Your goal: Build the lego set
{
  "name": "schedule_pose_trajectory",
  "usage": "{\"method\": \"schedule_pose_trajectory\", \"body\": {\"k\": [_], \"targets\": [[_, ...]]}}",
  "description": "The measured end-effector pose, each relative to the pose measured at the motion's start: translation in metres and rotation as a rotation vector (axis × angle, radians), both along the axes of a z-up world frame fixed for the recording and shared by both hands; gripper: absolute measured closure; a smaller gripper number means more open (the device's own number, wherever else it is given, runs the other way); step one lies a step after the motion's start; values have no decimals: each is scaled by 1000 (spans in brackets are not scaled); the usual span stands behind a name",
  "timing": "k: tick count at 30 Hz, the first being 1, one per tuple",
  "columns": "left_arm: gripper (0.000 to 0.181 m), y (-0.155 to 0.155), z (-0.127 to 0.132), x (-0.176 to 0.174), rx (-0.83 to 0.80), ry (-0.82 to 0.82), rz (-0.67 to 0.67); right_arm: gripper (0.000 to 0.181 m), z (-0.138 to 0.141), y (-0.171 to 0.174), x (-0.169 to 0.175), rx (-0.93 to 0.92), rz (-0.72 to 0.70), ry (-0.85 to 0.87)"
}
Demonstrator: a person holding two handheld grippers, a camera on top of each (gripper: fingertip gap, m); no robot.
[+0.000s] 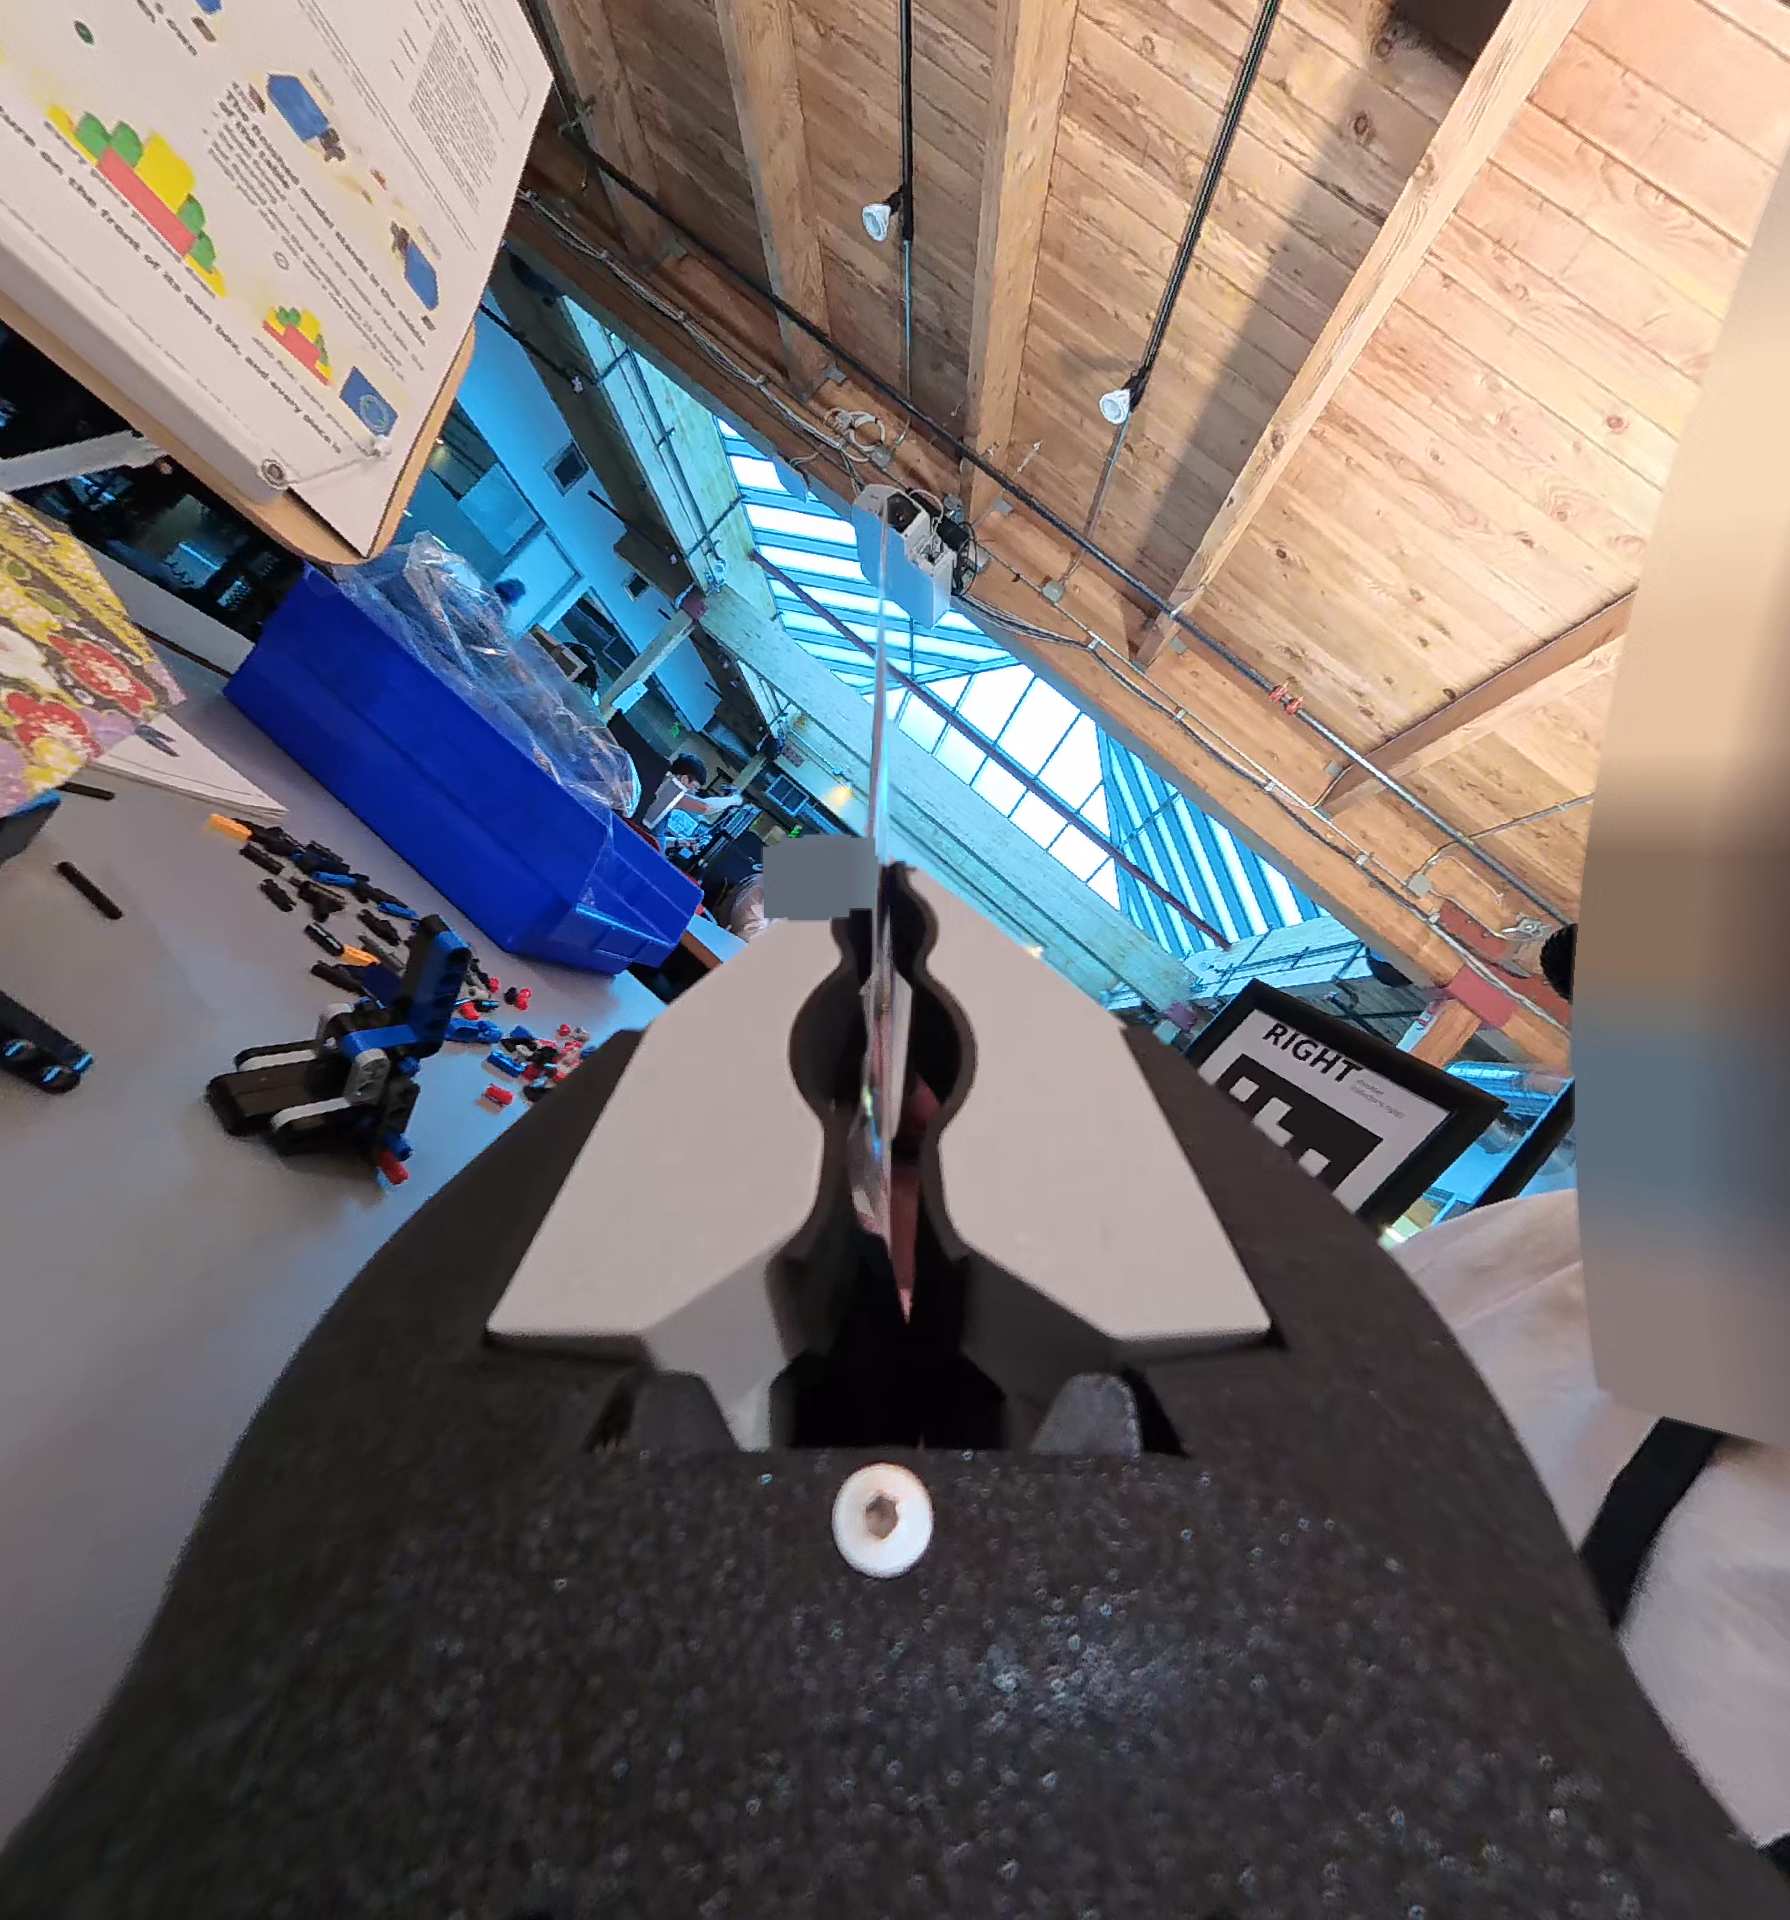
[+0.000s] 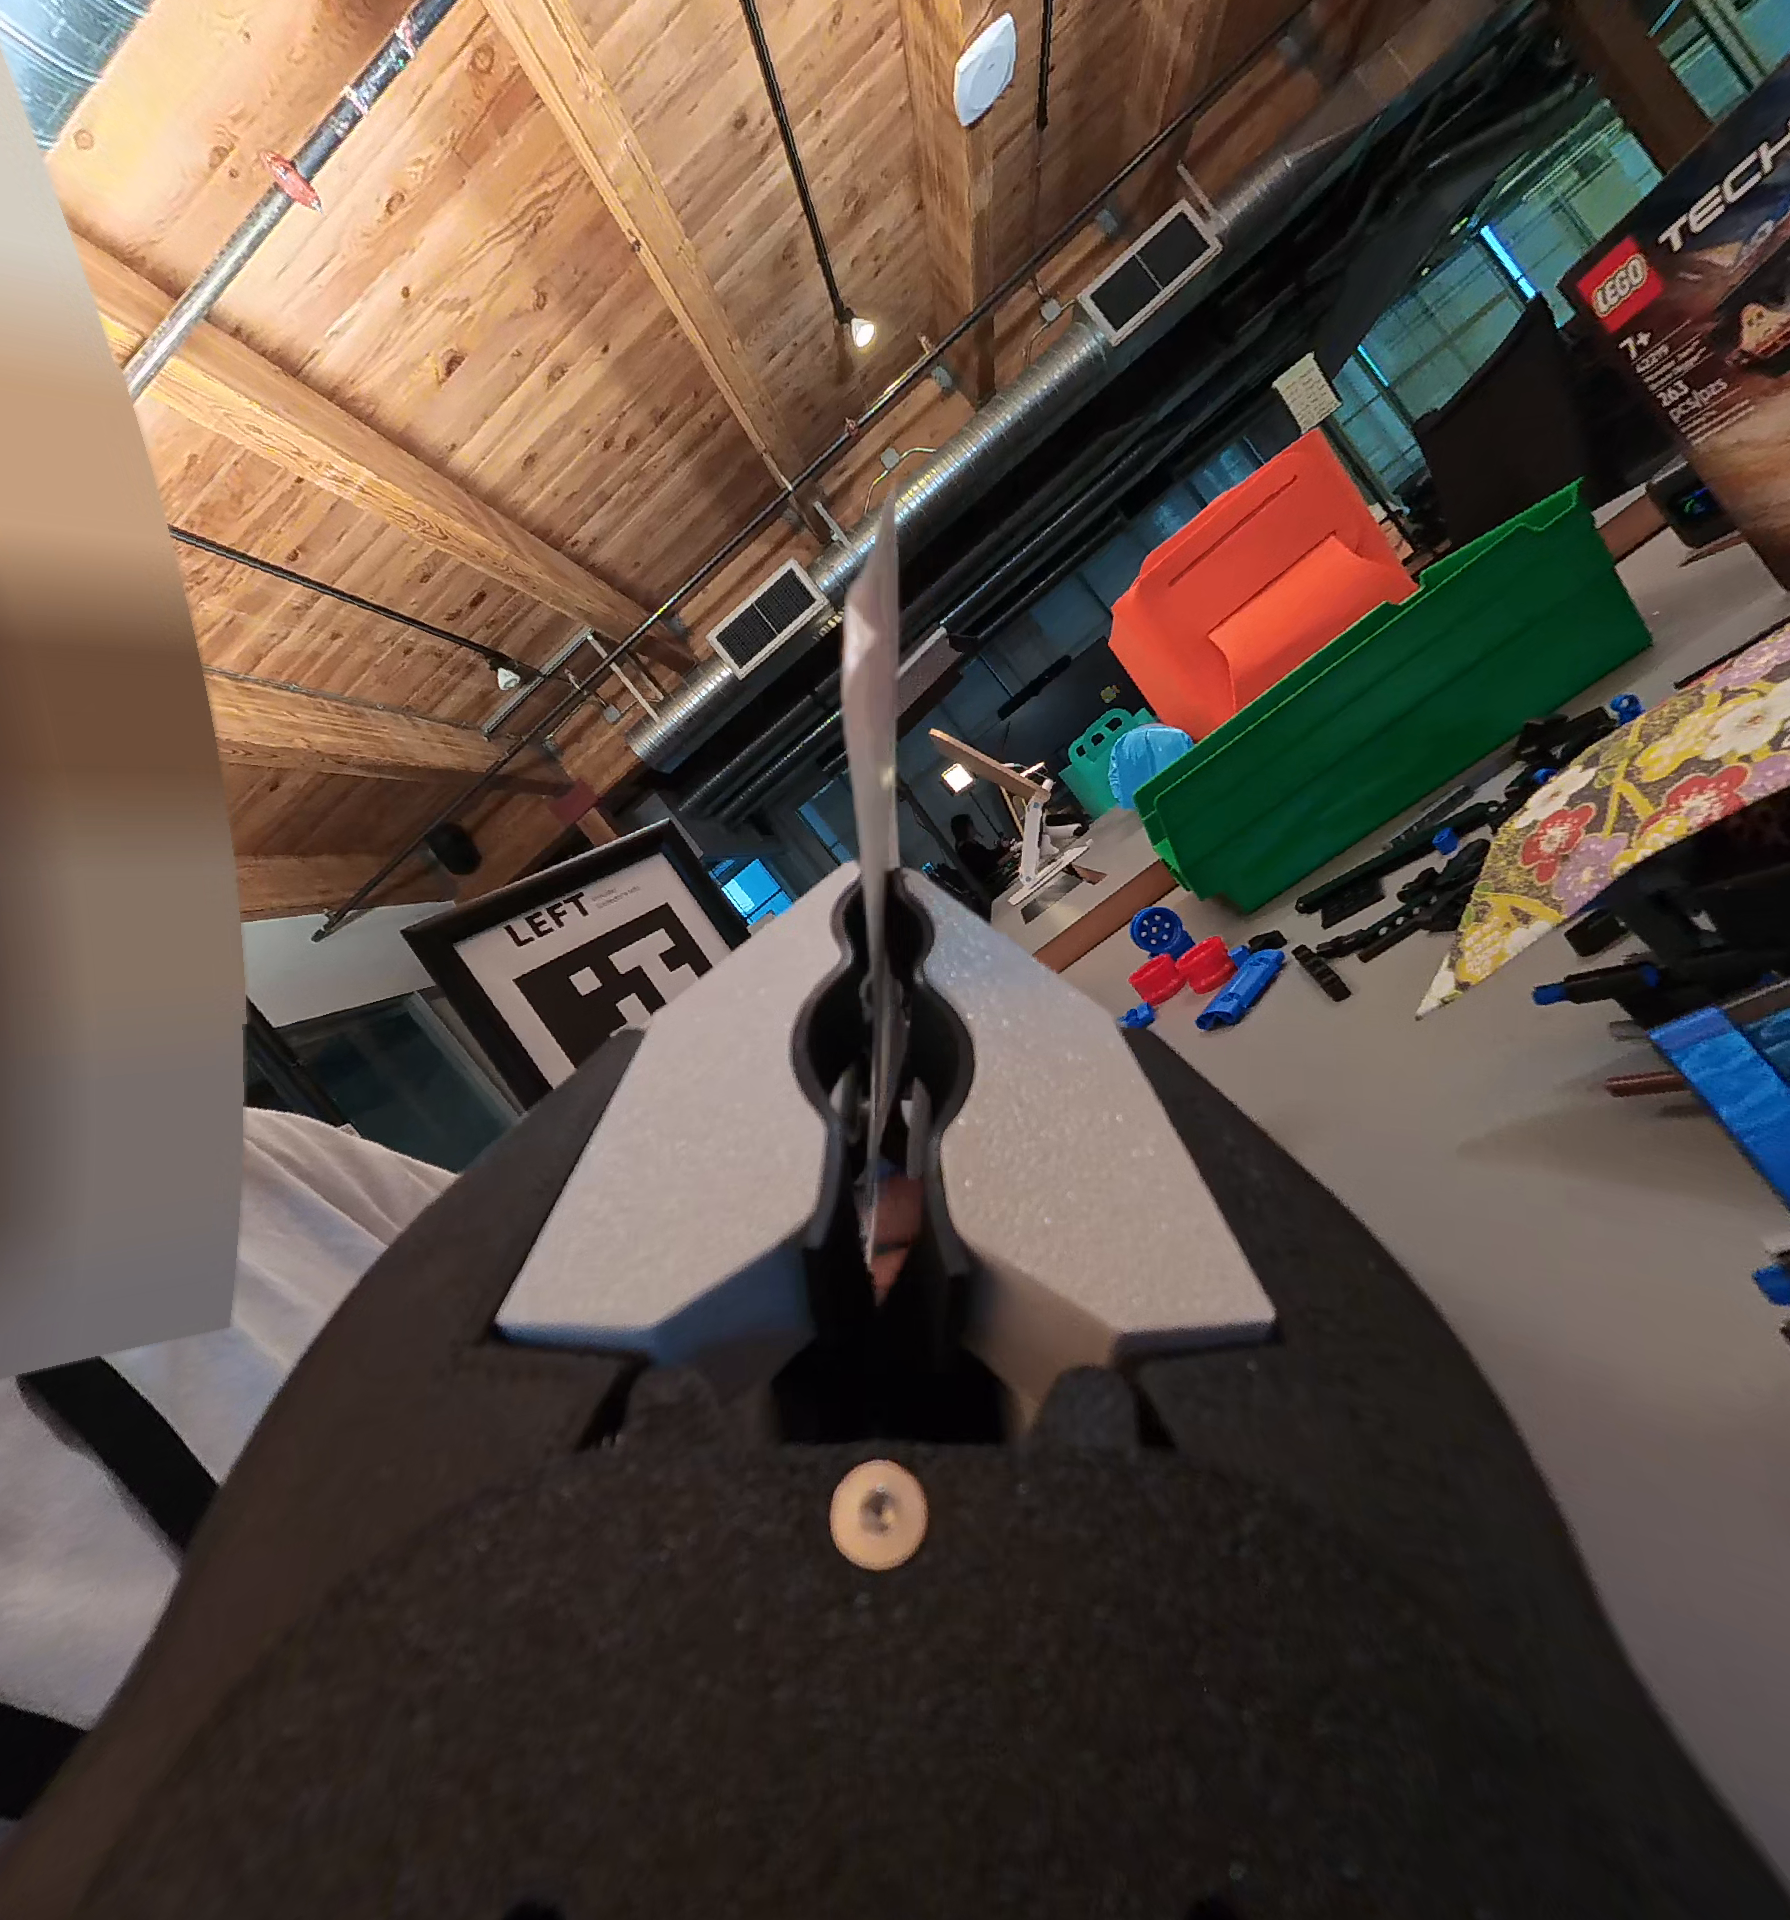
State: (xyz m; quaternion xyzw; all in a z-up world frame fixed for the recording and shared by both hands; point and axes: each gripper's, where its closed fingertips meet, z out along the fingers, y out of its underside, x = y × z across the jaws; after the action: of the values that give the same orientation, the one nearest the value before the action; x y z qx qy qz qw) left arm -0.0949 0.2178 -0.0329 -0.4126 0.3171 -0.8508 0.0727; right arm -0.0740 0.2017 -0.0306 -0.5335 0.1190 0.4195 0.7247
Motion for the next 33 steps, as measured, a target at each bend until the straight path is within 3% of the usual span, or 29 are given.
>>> {"method": "schedule_pose_trajectory", "body": {"k": [5,6,8,10,11,13,17,20,23,25,27,29,33], "targets": [[181,-2,1,-2,37,-1,-20,181,-6,1,3,-40,9,-2],[181,-3,3,-3,41,-7,-29,174,-7,0,7,-57,-12,-28],[181,0,6,-5,36,-14,-31,147,-6,-8,27,-96,-152,-178],[181,2,5,-5,46,-5,-29,144,10,-25,42,-108,-387,-477],[181,3,4,-5,51,-3,-27,144,23,-31,33,-86,-440,-616],[181,2,1,-4,68,6,-41,146,32,-28,-10,-76,-373,-798],[181,-10,0,-8,121,-17,-79,138,3,-4,-45,-223,-274,-941],[181,-6,2,-7,109,-7,-57,145,21,-15,-19,-239,-500,-1038],[181,8,-2,-3,115,19,3,139,49,-44,23,-293,-679,-1064],[181,9,-3,-2,125,21,9,134,52,-46,4,-245,-550,-990],[181,2,-2,-3,127,5,-22,125,32,-30,-33,-232,-354,-932],[181,-9,2,-7,125,-25,-74,120,10,-13,-45,-262,-302,-953],[181,-20,5,-12,134,-49,-105,120,0,-4,-56,-254,-202,-851]]}}
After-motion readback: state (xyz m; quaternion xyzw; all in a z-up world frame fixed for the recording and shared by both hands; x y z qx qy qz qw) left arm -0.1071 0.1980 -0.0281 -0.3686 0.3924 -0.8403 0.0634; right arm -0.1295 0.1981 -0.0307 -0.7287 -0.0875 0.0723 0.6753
